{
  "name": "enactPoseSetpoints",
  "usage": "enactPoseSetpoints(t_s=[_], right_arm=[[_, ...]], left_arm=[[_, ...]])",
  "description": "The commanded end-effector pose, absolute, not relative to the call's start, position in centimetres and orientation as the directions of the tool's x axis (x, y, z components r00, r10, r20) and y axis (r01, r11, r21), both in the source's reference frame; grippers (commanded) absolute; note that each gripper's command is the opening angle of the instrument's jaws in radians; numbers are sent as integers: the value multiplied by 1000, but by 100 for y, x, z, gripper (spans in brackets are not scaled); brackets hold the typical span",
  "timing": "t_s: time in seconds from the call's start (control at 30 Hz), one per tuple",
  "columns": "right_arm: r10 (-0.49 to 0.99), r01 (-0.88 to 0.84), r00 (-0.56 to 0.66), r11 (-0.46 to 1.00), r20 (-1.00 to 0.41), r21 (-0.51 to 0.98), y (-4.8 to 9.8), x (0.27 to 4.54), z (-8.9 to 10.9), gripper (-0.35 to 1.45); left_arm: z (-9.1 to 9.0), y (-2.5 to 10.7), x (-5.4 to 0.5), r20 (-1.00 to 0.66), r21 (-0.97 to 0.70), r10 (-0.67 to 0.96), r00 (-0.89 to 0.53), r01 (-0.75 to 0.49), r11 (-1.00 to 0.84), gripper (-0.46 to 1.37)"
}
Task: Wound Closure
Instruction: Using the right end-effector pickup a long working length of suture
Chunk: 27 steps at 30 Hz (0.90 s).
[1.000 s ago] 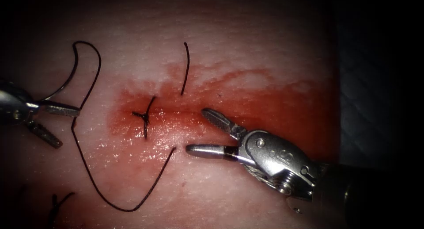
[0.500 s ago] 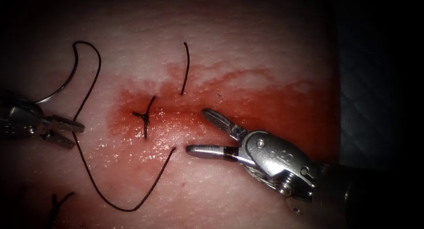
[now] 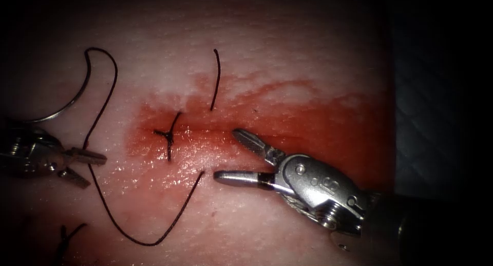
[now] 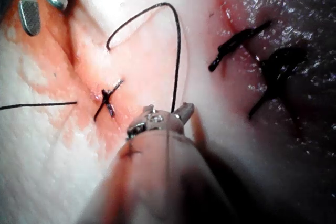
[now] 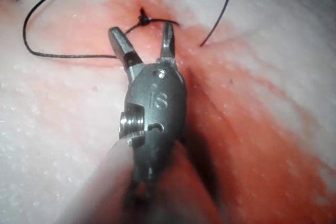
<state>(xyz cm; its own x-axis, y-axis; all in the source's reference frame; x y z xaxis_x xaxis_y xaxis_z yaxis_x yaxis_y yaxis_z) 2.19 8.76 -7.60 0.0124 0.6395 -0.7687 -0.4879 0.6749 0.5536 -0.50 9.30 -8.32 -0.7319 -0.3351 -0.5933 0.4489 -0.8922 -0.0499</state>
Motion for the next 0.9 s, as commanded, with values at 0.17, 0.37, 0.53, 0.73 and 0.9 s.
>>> enactPoseSetpoints(t_s=[0.17,0.37,0.53,0.73,0.9], right_arm=[[639,-483,12,677,-769,555,876,218,-760,103],[639,-481,12,678,-769,556,874,217,-762,102],[638,-480,12,680,-770,555,872,217,-762,101],[636,-476,12,682,-771,555,868,216,-765,99],[636,-474,12,683,-771,556,867,215,-767,98]], left_arm=[[-821,924,-50,-576,-60,-341,-743,455,-889,48],[-809,920,-53,-569,-59,-342,-748,452,-890,53],[-799,915,-52,-537,-88,-342,-771,454,-886,53],[-786,909,-50,-515,-141,-331,-791,459,-877,-9],[-785,911,-50,-501,-223,-306,-810,463,-858,-35]])
